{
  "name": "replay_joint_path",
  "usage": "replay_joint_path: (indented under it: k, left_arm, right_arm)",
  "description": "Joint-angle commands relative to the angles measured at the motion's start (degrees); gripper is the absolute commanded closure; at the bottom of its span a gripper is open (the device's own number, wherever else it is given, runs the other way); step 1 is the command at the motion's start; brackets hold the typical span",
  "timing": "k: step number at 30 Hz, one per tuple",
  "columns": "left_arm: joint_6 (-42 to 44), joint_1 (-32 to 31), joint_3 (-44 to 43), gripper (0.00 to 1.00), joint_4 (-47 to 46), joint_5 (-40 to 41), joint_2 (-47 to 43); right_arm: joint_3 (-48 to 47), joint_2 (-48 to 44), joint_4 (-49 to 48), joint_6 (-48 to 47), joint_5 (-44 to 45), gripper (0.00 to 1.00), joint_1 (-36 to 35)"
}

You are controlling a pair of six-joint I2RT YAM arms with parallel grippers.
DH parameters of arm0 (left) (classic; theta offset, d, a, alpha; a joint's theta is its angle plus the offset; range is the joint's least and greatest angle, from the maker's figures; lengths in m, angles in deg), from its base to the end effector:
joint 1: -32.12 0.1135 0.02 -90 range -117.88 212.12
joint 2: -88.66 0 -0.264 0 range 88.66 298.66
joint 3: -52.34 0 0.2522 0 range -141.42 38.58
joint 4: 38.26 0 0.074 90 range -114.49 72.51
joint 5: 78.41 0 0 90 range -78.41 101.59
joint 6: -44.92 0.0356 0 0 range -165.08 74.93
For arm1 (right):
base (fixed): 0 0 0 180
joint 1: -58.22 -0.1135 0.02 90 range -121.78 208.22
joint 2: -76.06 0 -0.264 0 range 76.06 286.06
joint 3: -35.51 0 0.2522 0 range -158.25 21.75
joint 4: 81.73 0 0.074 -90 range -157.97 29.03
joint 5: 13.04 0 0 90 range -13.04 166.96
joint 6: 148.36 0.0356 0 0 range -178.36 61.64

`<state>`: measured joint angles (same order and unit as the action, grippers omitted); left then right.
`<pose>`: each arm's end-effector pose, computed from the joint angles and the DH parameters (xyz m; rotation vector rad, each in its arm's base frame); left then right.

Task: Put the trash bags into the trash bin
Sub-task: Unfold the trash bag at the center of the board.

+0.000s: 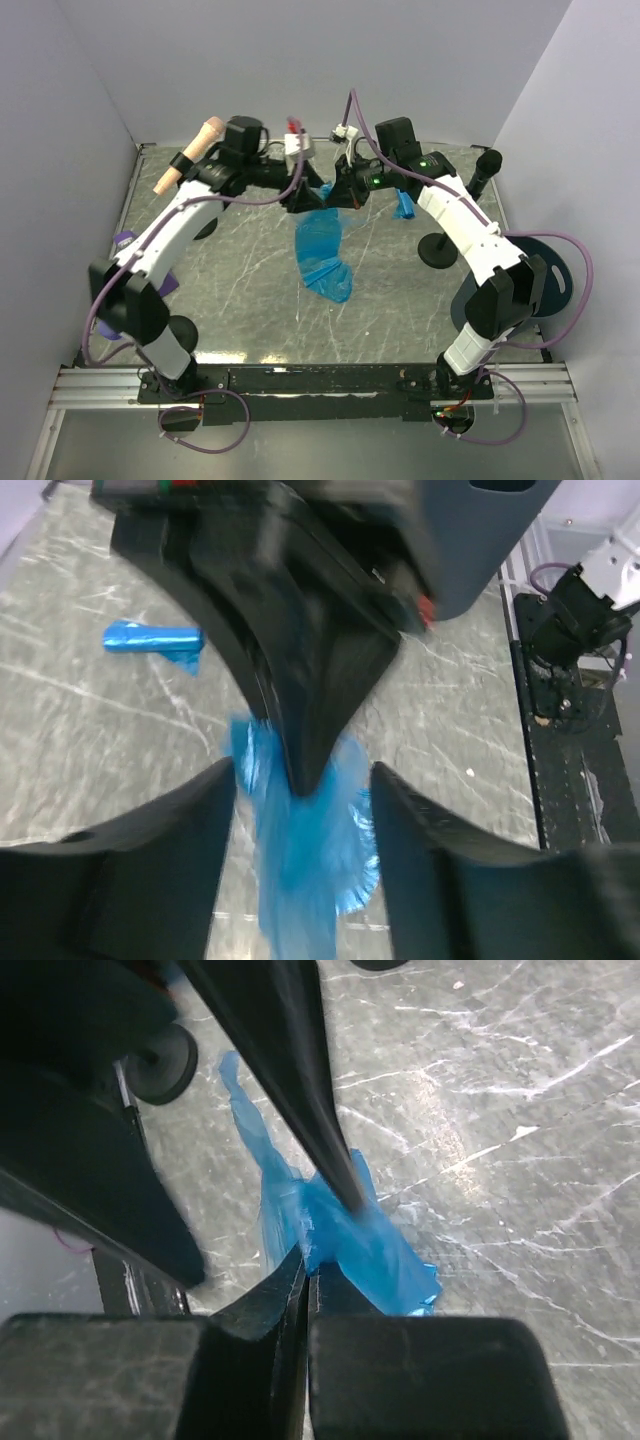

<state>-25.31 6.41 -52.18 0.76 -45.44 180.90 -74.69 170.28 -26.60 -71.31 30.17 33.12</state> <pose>0.3115 -0.1831 0.3889 1.2923 1.4740 -1.0679 0.3133 0.1754 0.3841 -1.1153 1.8824 1.0298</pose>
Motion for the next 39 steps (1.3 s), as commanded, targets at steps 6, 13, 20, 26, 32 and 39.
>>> replay_joint_path:
  k: [6,13,20,26,32,39]
  left_arm:
    - [3.3,-3.4,-14.1,0.66,15.3,5.4,11.0]
    - [5.5,-3.5,-10.0,0.79,15.5,9.2,7.2]
    - [4.7,-3.5,-12.7,0.99,17.0,5.9,8.9]
    - [3.8,-2.8,-10.2,0.99,12.4,-0.8,5.7]
    - [-7.4,0.2,0.1,0.99,-5.6,-6.0,-1.5]
    - [-4.0,1.7,-1.0,0.99,1.3,-3.0,-1.3]
  right_arm:
    - [-1.4,-4.7,-0.3,0.5,3.4,1.0,-0.5]
    - [2.0,-8.2,-0.1,0.4,6.2,1.0,0.7]
    - [3.2,-7.6,-0.4,1.2,3.4,0.93,0.7]
    - [5.6,-7.7,-0.4,1.4,5.8,0.52,0.7]
    - [9.0,-7.5,-0.6,0.9,9.5,0.46,0.7]
    - [10.3,-9.0,0.1,0.2,10.5,0.88,1.3]
